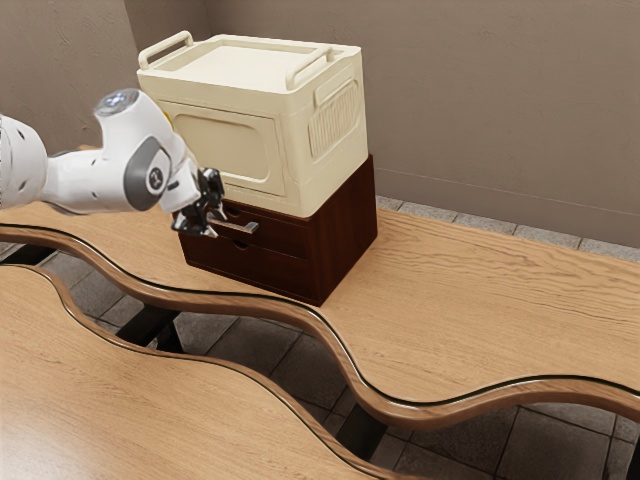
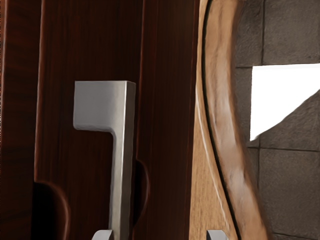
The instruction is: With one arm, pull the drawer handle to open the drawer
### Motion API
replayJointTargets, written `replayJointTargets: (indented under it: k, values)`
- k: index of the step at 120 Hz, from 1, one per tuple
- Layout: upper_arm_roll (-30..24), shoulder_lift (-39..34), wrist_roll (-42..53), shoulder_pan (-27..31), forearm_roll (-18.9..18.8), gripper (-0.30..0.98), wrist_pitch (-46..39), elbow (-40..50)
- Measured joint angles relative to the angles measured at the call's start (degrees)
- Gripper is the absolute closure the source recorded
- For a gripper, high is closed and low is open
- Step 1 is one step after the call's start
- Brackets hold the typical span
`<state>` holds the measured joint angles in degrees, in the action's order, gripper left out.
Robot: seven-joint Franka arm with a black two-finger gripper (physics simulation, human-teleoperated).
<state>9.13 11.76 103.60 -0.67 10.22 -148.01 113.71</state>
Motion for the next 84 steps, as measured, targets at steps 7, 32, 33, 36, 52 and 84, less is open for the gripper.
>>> replayJointTargets:
  k: [7, 32, 33, 36, 52, 84]
  values:
    - [-0.1, 0.7, 0.2, 0.0, 0.0, 0.51, -0.2, -0.6]
    - [-0.3, 2.4, 0.6, 0.0, 0.3, 0.52, -1.3, -1.7]
    - [-0.4, 2.5, 0.7, 0.0, 0.3, 0.52, -1.4, -1.7]
    - [-0.5, 2.6, 0.7, 0.0, 0.3, 0.52, -1.6, -1.8]
    - [-0.8, 3.4, 0.9, 0.0, 0.5, 0.53, -2.4, -2.0]
    - [-0.8, 4.5, 1.1, 0.1, 1.3, 0.55, -3.1, -2.6]
